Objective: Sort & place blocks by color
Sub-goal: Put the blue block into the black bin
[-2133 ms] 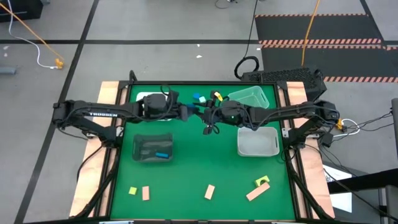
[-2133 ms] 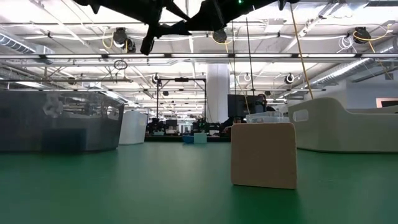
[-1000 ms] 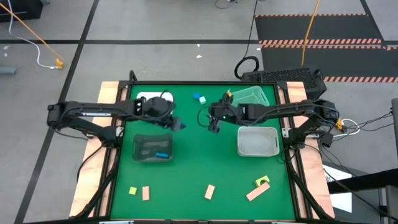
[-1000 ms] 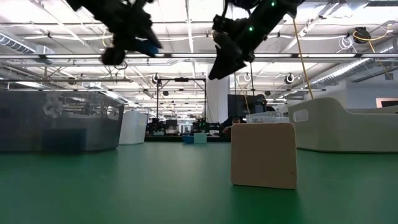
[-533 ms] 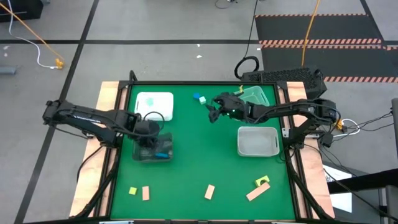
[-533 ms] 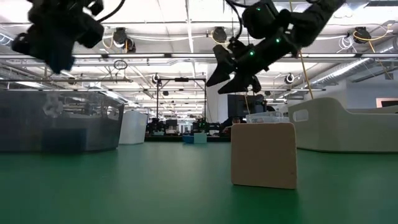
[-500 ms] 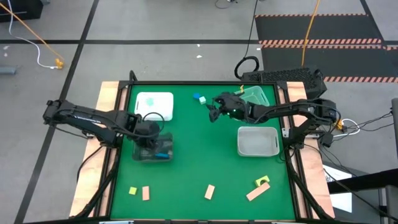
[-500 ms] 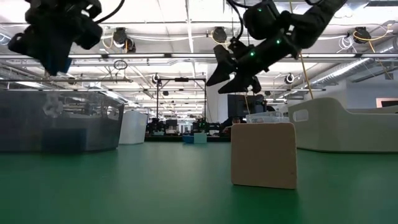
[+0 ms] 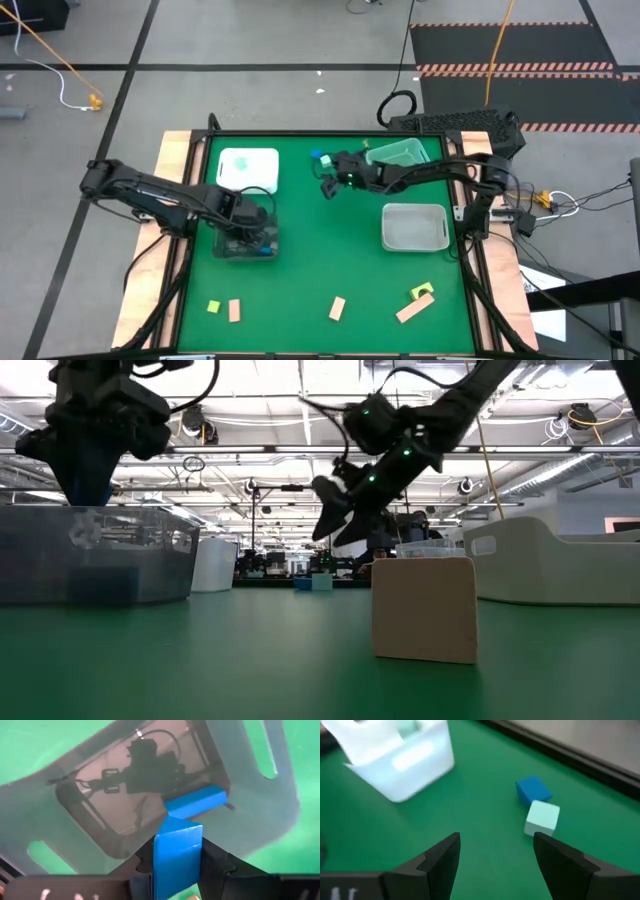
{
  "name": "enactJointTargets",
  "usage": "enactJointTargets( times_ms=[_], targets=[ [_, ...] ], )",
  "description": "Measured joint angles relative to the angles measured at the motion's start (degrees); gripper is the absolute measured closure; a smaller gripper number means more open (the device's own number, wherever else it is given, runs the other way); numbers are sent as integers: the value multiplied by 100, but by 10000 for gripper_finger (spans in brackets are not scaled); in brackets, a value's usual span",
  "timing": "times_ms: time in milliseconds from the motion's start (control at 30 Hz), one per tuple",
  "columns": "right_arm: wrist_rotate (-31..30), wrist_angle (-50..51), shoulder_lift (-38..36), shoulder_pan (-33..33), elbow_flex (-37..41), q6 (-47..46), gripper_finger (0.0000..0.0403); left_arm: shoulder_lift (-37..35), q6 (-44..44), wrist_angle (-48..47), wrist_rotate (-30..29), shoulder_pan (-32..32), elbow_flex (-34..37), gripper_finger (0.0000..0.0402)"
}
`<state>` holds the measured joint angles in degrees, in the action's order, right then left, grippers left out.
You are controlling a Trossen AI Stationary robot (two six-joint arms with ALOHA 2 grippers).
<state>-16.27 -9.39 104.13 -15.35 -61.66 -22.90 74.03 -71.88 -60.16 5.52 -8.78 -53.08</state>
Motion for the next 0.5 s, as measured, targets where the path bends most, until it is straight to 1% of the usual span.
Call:
enactJointTargets(
  times_ms=[100, 233, 500],
  targets=[
    [-1, 532, 248, -95, -339, -1, 161, 132, -26, 2, -114, 0, 0, 303],
    [2, 825, 502, -226, -659, 0, 161, 136, -52, 4, -145, -2, 2, 301],
    [9, 965, 551, -427, -728, -19, 160, 139, -43, 0, -147, -2, 2, 300]
  ],
)
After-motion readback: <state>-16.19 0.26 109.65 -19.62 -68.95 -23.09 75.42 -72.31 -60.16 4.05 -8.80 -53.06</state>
